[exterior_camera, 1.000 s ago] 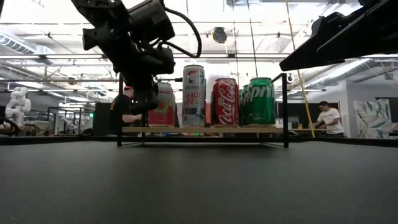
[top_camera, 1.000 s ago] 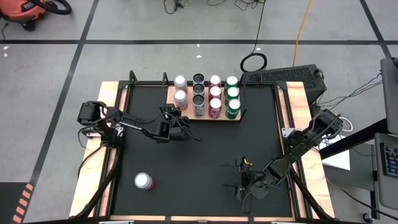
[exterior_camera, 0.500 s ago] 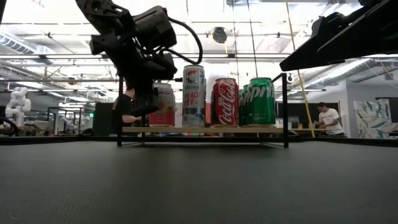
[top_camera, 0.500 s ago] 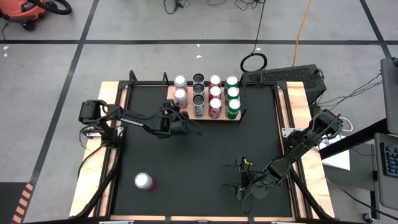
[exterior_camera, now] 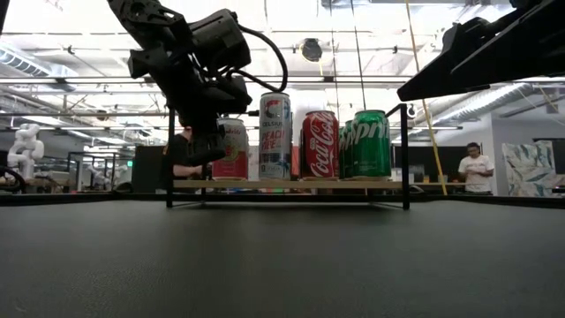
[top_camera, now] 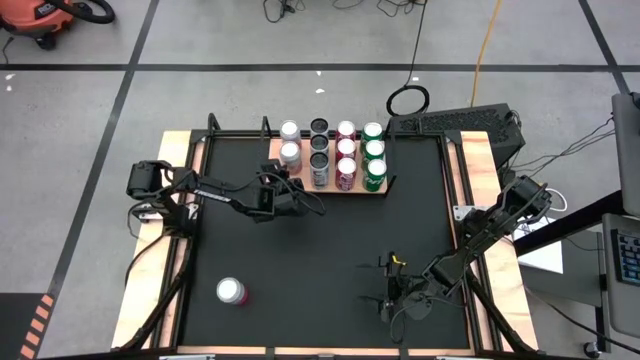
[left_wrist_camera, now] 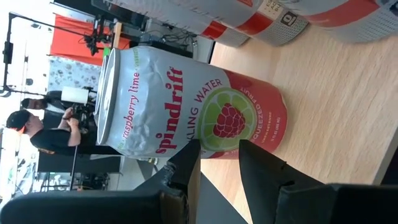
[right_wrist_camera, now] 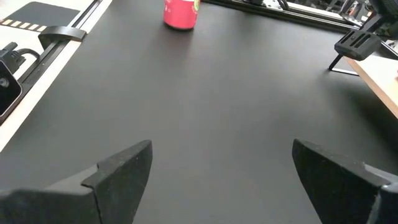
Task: Place canned beverage on shelf
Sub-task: Put the pink soda can on the shelf
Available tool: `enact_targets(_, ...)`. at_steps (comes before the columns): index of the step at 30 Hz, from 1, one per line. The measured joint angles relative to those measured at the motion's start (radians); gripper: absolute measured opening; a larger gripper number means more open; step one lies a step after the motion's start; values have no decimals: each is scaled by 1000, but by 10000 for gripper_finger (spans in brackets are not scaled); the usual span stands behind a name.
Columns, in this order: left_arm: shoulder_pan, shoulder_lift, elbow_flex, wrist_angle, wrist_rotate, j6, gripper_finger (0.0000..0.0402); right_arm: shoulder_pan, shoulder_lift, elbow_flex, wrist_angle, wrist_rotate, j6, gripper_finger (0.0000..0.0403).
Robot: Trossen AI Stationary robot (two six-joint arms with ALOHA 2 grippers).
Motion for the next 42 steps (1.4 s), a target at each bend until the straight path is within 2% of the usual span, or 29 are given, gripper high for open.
enact_targets(4,-15,0,0,6,8,0,99,0,0,0,-1,0,11,366)
enact_targets(8,-7,0,0,25,78,1,99,0,0,0,-2,-1,11,366)
enact_targets(42,39,0,0,78,86,21,99,2,0,-1,-2,-4,11,366)
